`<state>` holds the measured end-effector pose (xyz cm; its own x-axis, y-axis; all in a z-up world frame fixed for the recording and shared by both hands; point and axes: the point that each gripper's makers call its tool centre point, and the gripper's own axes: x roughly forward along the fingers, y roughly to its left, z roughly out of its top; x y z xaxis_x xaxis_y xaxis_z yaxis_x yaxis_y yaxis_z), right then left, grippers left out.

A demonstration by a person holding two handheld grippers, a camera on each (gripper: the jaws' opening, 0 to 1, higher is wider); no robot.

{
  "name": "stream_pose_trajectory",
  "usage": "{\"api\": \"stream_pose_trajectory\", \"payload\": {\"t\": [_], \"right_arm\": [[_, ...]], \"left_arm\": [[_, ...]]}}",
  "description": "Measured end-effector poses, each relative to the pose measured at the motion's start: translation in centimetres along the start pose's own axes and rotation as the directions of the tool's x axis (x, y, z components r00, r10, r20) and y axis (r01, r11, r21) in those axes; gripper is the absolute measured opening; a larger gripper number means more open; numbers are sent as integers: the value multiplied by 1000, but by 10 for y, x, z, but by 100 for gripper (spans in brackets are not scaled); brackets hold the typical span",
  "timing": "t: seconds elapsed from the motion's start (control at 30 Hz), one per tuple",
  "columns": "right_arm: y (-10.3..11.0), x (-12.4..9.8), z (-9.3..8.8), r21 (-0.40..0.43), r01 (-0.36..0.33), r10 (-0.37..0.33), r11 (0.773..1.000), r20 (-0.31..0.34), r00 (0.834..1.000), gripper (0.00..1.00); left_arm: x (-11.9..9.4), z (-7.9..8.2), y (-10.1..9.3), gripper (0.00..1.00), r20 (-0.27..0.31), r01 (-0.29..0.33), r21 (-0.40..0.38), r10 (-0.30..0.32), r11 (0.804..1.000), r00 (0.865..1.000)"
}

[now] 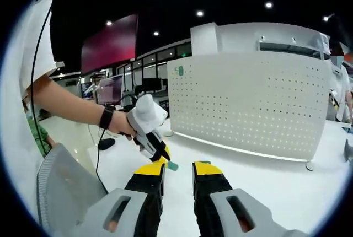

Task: Insert the hook assembly into the mounting plate slot until the hook locks in place.

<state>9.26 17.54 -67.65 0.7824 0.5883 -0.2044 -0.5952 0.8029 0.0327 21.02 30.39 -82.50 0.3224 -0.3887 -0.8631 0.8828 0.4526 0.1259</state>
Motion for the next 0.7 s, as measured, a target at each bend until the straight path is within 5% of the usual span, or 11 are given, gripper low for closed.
{"api": "stream_pose_trajectory", "payload": {"t": [0.7], "right_arm": [[-10, 1, -3, 27, 8, -8, 1000, 7, 1000, 19]], "left_arm": [[17, -6, 14, 9, -58, -10, 6, 10, 1000, 998]]}}
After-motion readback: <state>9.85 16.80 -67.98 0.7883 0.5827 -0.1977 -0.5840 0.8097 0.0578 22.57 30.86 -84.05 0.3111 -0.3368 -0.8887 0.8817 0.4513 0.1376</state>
